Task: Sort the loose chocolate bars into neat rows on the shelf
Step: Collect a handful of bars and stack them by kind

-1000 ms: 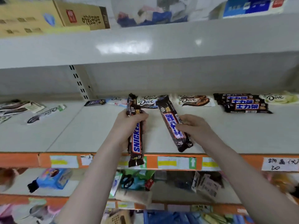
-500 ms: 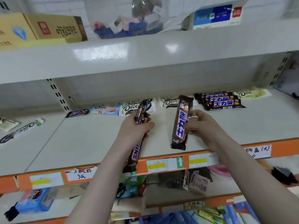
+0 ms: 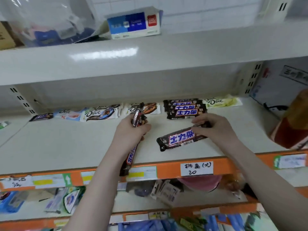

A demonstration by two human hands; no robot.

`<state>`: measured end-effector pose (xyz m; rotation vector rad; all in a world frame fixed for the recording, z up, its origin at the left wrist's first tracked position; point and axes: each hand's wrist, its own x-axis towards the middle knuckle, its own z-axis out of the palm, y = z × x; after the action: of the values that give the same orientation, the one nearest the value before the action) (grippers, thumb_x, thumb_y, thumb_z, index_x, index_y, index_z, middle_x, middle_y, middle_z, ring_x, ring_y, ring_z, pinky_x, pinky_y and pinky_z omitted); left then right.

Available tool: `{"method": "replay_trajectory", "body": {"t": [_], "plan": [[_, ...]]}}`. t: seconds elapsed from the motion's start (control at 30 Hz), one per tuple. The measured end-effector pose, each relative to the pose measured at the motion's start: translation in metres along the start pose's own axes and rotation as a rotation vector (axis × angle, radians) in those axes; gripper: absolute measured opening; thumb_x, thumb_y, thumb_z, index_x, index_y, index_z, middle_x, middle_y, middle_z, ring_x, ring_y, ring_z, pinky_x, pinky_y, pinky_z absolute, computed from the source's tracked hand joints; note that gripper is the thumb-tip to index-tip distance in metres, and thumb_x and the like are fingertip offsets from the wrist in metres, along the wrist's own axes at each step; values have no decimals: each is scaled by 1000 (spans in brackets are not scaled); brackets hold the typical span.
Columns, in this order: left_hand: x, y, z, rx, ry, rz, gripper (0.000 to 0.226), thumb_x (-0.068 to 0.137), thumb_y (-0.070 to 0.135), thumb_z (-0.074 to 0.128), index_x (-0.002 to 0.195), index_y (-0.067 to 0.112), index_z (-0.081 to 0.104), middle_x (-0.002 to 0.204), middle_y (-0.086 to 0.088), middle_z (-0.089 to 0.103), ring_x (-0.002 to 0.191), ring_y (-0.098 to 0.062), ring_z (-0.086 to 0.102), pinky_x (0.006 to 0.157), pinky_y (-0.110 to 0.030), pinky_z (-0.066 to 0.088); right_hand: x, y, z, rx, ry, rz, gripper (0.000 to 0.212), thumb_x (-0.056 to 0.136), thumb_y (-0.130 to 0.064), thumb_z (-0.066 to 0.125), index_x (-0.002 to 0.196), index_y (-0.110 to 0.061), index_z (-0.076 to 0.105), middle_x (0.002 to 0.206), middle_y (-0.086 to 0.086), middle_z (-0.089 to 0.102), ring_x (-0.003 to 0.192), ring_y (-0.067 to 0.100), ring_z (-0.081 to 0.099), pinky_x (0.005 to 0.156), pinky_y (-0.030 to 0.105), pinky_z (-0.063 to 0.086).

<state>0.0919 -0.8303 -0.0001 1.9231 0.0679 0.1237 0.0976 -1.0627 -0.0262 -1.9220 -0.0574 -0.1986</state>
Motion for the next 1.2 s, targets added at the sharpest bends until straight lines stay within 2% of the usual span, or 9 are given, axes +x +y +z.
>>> {"method": "replay_trajectory", "body": {"t": [0.1,0.17,0.27,0.43,0.63,0.7,0.87,1.07,1.2], "plan": [[-2,7,14,6,17,-19,8,79,11,68,83,13,61,65,-2,58,53,-17,53,59,-28,46,4,11,-19,-271,-183,-22,25,74,-13,74,93,-29,69,84,-8,68,83,2,61,70,9,42],[-3,11,20,-26,15,-47,10,79,12,69,85,12,62,66,-3,60,53,-17,54,60,-28,46,5,16,-24,-364,-268,-51,26,77,-15,71,100,-27,69,87,-11,65,84,1,59,74,10,44],[-2,13,24,-48,10,-75,12,78,13,69,88,11,62,67,-3,61,54,-17,55,62,-30,47,8,17,-27,-439,-367,-77,32,77,-20,72,108,-26,67,93,-13,63,91,5,59,84,20,48],[6,11,22,-98,-18,-117,12,78,12,69,87,9,62,62,-3,59,51,-18,53,60,-30,46,12,13,-28,-687,-512,-191,42,75,-33,72,116,-31,62,101,-8,62,93,10,55,87,31,45],[14,7,18,-176,-136,-235,15,78,11,70,86,8,58,62,-4,57,50,-15,51,52,-25,45,25,19,-24,-925,-342,-519,37,86,-36,59,120,-23,60,107,-5,64,101,16,52,84,31,44],[16,4,19,-182,-159,-272,17,78,10,70,87,9,56,62,-5,56,49,-15,51,50,-23,45,33,25,-26,-949,-288,-535,40,87,-36,58,124,-21,58,114,-5,63,105,17,52,86,32,44],[20,-3,22,-199,-182,-348,19,79,8,69,93,11,56,62,-5,55,48,-14,50,49,-21,43,54,37,-32,-905,-180,-515,37,84,-30,63,119,-18,62,112,-1,67,103,20,57,87,31,43],[24,-7,22,-189,-212,-367,32,79,9,68,109,6,56,64,-5,56,50,-13,52,53,-23,43,65,40,-32,-877,-173,-537,33,78,-22,71,111,-14,68,101,4,72,96,26,63,84,40,51],[26,-9,23,-188,-227,-365,35,79,10,68,112,4,56,65,-5,56,53,-14,52,55,-23,43,71,42,-38,-879,-151,-522,35,76,-19,73,110,-12,68,104,7,71,96,28,62,83,41,51]]}}
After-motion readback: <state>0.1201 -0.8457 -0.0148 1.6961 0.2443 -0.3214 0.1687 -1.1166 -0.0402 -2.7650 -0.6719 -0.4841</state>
